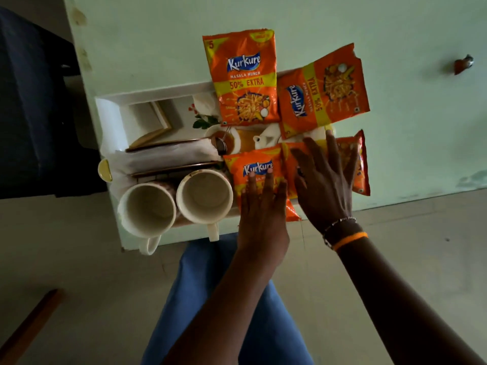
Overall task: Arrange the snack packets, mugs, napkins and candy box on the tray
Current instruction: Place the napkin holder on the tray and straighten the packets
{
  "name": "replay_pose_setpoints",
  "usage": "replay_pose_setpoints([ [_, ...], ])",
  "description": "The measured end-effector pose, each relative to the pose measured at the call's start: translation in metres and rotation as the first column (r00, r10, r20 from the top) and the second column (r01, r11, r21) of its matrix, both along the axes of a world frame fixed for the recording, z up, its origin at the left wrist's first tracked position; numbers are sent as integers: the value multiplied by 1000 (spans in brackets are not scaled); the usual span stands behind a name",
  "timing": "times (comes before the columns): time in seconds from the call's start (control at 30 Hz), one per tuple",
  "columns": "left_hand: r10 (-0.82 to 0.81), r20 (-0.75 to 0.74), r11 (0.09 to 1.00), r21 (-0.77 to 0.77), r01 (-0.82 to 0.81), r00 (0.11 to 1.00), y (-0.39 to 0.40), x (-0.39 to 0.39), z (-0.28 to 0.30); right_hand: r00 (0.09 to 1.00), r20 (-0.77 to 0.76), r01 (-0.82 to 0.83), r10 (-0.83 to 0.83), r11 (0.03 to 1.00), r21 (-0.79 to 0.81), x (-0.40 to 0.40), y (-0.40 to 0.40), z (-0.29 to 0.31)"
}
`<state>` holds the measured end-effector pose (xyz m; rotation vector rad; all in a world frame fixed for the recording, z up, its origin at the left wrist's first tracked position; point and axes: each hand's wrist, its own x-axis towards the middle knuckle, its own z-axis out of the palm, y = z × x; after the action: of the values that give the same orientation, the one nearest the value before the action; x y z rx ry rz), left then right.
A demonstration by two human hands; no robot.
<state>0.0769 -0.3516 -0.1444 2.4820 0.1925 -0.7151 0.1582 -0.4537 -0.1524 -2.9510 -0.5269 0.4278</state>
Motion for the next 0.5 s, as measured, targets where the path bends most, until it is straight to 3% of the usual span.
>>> replay_pose_setpoints([
  [0.07,-3,18,1000,-10,3,1000,1,1,1,998,-67,-22,20,999,-28,-14,-7,-2],
  [0.2,13,27,1000,-27,-12,1000,2,3,6,999,-47,-26,26,1000,6,-13,-6,-3],
  [0.3,115,115,977,-191,-91,987,7,-1,21,999,10,29,-30,995,94,-18,0,7],
  [0.4,273,217,934,-293,-205,937,17,-28,37,954,184,188,-235,952,243,-37,-1,15],
  [0.5,490,1,838,-279,-470,872,36,-77,32,843,110,447,-526,801,399,-63,-3,14],
])
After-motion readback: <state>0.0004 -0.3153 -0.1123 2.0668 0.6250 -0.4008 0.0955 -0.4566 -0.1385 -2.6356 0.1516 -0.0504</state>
